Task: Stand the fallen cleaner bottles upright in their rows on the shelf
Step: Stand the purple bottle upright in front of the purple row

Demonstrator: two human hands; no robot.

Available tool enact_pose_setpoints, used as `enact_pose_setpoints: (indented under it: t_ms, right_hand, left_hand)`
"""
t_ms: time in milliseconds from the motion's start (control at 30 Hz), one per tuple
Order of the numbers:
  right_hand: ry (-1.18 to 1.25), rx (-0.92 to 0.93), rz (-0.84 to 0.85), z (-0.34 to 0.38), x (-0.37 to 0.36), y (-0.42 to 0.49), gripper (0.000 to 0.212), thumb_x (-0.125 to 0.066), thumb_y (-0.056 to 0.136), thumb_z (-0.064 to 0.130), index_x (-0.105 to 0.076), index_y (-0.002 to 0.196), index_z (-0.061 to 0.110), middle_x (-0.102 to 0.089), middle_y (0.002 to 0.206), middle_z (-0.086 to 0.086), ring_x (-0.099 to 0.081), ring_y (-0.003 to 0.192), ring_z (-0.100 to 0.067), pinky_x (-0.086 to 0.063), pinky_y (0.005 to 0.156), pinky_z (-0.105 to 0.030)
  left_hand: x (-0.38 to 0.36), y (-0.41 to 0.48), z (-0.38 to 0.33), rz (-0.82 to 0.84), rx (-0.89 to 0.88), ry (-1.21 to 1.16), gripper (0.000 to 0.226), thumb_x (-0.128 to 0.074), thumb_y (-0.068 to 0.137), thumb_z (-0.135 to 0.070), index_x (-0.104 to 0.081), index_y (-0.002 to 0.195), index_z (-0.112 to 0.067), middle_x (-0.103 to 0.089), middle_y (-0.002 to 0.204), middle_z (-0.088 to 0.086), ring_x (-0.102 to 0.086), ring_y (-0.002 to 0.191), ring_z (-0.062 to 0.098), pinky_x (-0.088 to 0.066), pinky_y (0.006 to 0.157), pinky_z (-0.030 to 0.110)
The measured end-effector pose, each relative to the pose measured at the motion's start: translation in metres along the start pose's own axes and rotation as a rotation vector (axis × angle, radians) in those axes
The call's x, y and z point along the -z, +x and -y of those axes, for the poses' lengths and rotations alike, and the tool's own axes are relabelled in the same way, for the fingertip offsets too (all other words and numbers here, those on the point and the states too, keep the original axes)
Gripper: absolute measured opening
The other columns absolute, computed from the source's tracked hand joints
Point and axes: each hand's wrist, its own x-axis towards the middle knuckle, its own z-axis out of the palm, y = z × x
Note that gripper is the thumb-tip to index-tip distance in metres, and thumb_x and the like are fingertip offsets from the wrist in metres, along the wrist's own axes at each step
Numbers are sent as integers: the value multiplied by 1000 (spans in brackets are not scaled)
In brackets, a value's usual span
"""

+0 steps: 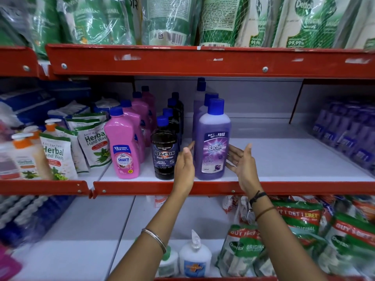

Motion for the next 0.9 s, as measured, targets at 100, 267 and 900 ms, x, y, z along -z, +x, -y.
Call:
enact_pose_setpoints:
  t_ms: [100, 267, 900]
  right_hand:
    - [20, -52, 31, 2, 1, -5, 88, -19, 75, 70, -56, 124, 7, -59, 128, -15, -56, 118, -28, -41, 105, -45]
    - [-17, -27, 50, 4, 2, -16, 93, -22, 69, 72, -55, 126, 5, -58, 131, -17, -59, 114, -24, -45, 102, -41]
    - [-134, 286, -193, 1, -18, -80, 54, -24, 95, 50, -56, 127, 19, -53, 135, 1, -46, 120, 7, -32, 88, 1]
  left_hand:
    - [-2, -5, 5, 87, 21, -43, 57, -18, 76, -82, -42, 124, -62, -40, 149, -9, -42, 135, 16, -35, 113, 47]
    - [-7, -8, -1, 102, 57, -50, 59, -17, 63, -93, -34, 115, -74, -37, 151, -6, -39, 137, 19, -32, 115, 49]
    - [29, -44, -15, -330, -230, -65, 56, -24, 90, -58, -58, 120, -25, -62, 124, -7, -54, 121, 10, -42, 106, 47]
